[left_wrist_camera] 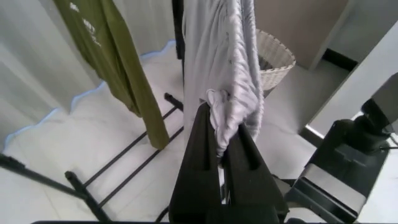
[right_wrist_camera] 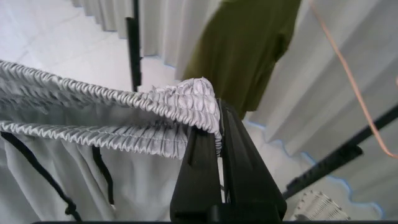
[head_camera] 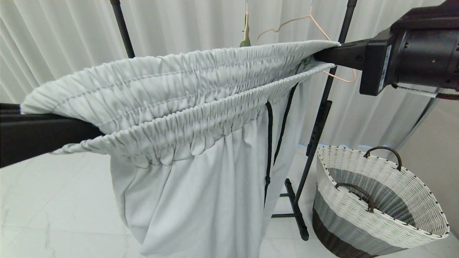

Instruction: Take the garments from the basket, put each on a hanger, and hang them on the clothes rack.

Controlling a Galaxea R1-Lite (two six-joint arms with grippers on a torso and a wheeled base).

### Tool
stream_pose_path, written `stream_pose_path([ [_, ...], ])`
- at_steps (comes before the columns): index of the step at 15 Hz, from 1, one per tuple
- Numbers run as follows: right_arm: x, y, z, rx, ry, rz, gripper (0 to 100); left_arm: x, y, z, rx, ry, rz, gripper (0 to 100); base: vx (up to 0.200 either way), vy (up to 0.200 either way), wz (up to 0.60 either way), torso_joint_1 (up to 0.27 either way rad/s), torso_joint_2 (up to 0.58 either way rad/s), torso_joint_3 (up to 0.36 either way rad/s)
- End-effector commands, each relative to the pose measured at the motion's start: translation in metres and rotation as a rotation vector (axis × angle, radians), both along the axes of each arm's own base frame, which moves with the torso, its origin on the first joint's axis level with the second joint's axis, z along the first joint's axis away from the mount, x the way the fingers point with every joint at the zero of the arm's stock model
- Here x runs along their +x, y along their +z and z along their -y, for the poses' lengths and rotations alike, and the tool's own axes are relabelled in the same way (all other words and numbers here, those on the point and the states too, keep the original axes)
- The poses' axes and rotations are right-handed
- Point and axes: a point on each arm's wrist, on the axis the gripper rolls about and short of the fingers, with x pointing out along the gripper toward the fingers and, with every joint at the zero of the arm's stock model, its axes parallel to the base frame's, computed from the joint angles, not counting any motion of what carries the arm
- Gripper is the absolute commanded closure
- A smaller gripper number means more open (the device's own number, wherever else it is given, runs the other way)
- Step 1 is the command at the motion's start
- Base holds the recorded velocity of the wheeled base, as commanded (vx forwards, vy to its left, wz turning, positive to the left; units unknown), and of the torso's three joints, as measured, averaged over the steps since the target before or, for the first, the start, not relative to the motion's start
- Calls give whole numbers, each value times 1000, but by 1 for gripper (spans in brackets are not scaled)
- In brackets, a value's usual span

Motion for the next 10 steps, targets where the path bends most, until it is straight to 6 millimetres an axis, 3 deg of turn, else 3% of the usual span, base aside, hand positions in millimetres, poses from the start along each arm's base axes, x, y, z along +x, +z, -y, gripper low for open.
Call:
stream_pose_path([
  [1, -3, 4, 5, 6, -61, 8, 100, 5, -4, 3, 38, 59, 13, 100, 0, 0, 0, 0, 0, 0],
  [4, -15, 13, 21, 7, -95, 10, 100, 32, -4, 23, 90, 168, 60, 100, 0, 0, 0, 0, 0, 0],
  [7, -28, 23, 49, 19, -147, 21, 100, 86, 1, 49, 30, 351, 165, 100, 0, 0, 0, 0, 0, 0],
  [10, -32, 19, 54, 4, -153, 8, 100, 97, 2, 62, 23, 359, 193, 100, 0, 0, 0, 0, 0, 0],
])
